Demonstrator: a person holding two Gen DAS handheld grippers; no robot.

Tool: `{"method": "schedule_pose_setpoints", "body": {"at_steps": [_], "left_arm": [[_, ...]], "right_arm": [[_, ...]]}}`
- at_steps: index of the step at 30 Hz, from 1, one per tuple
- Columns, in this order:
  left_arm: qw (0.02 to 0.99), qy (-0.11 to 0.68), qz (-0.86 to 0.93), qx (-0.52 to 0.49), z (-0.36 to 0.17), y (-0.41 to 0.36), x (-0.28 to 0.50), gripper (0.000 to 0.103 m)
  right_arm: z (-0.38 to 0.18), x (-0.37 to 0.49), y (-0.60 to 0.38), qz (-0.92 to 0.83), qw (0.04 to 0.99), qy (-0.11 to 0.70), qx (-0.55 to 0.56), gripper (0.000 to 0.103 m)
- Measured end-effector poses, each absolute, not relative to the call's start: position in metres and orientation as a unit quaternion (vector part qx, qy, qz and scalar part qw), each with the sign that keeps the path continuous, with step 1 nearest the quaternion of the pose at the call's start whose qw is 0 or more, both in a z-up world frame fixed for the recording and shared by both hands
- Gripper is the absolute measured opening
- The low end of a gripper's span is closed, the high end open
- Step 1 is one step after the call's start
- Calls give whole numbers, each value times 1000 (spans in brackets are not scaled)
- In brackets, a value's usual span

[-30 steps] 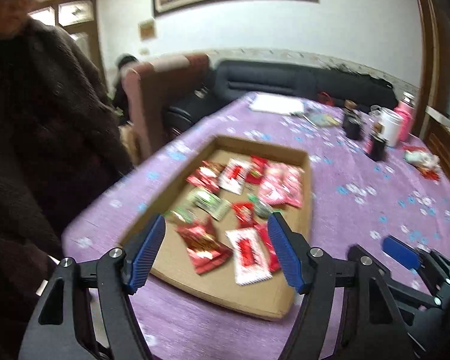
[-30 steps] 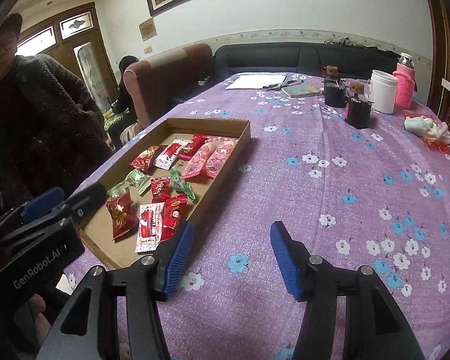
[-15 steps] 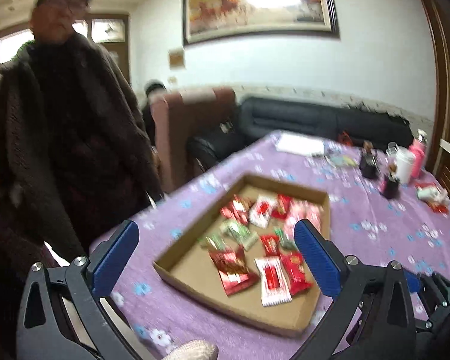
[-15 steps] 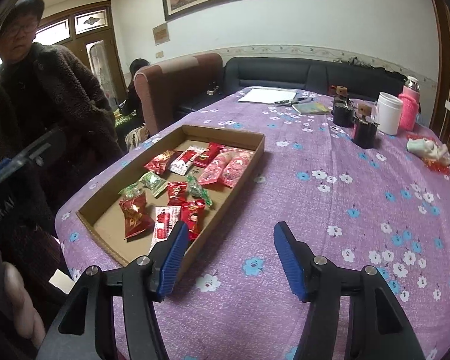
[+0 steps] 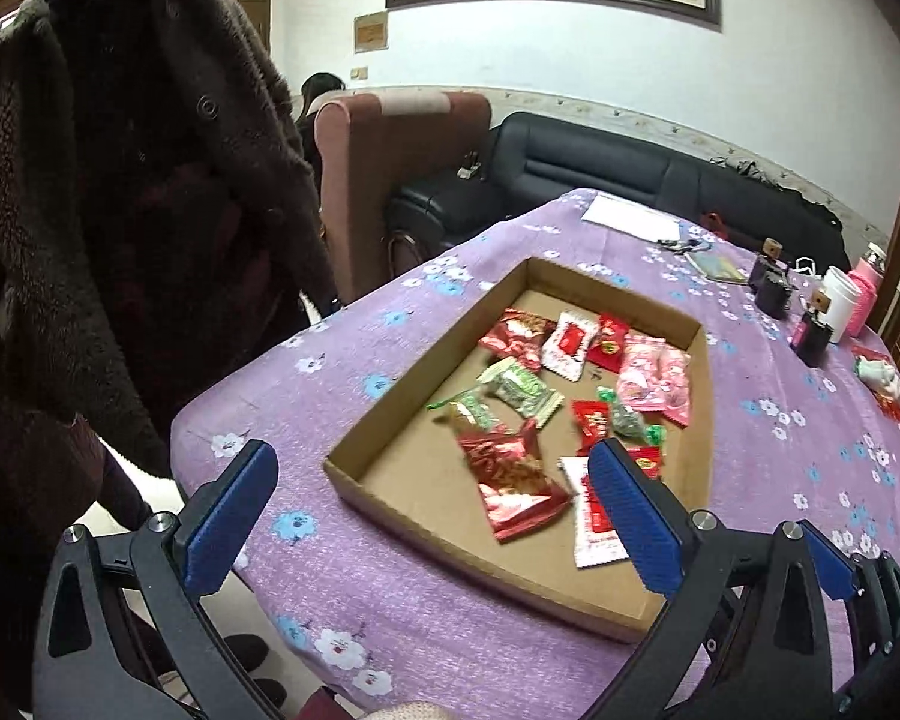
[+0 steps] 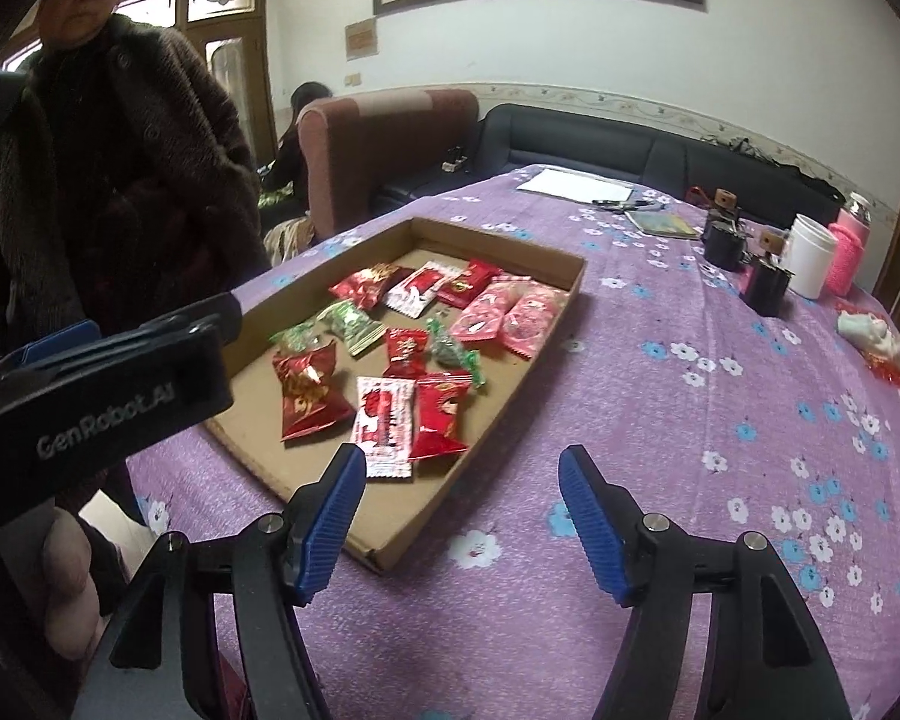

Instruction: Organize snacks

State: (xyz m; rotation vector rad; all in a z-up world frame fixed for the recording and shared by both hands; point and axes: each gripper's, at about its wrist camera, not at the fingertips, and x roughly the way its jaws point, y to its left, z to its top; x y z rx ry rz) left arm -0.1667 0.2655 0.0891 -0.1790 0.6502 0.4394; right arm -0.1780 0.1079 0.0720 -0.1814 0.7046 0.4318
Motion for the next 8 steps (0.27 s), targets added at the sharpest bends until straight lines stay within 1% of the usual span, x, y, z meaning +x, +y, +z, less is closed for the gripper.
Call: {"method": "schedule_pose_setpoints", "body": {"at_steps": [8], "left_arm": [[905,347,211,-127,76,290,-164,103]], "right_arm": [[68,-183,126,218,908,340,-110,70]]}}
